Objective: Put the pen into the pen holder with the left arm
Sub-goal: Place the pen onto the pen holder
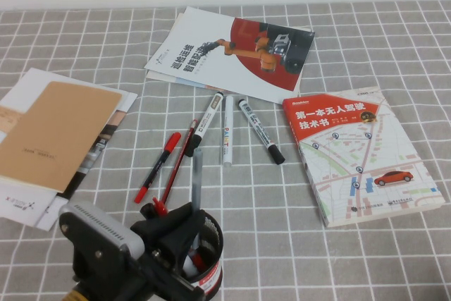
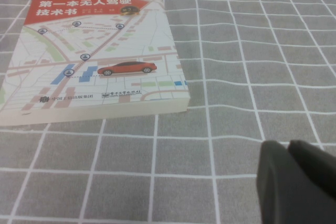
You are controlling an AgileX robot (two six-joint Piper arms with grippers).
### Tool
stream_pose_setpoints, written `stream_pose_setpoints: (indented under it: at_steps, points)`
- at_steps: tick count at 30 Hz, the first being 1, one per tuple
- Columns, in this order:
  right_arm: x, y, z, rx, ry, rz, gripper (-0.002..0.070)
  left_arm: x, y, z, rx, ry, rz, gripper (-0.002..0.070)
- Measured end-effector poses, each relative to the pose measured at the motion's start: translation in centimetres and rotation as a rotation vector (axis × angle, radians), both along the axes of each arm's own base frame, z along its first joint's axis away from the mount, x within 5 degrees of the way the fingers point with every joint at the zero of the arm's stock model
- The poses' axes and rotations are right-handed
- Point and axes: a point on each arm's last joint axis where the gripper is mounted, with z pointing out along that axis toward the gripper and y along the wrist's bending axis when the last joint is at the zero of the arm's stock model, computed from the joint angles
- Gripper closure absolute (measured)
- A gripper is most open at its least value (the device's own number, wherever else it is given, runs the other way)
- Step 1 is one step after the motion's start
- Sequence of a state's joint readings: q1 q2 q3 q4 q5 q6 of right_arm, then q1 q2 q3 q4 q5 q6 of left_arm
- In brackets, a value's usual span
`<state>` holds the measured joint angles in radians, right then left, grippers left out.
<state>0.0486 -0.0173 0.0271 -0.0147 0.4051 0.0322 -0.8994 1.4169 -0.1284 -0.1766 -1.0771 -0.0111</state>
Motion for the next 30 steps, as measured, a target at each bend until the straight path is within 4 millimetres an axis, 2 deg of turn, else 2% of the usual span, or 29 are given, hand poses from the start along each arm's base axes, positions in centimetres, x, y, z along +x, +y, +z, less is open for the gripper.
stream_pose_setpoints:
  at_steps: [4,10,16,18,23,25,30]
  points:
    - [0.0,0.0,0.0,0.000,0.000,0.000,0.0691,0.0,0.0,-0.1,0.002,0.001,0.000,0.0578]
    - [0.0,0.0,0.0,0.000,0.000,0.000,0.0691,0.0,0.0,0.0,-0.008,-0.002,0.001,0.0415]
    - [0.0,0.0,0.0,0.000,0.000,0.000,0.0691,0.1,0.0,0.3,-0.028,-0.018,0.005,0.0381]
    - [0.0,0.0,0.0,0.000,0.000,0.000,0.0691,0.0,0.1,0.7,-0.047,-0.034,0.005,0.0403]
    - [0.0,0.0,0.0,0.000,0.000,0.000,0.0691,-0.5,0.6,2.4,-0.100,-0.064,0.001,0.0601]
    - [0.0,0.0,0.0,0.000,0.000,0.000,0.0691,-0.9,1.0,3.1,-0.108,-0.057,-0.002,0.0644]
    - [0.0,0.0,0.0,0.000,0.000,0.000,0.0692,-1.8,2.4,4.6,-0.148,-0.016,0.011,0.0671]
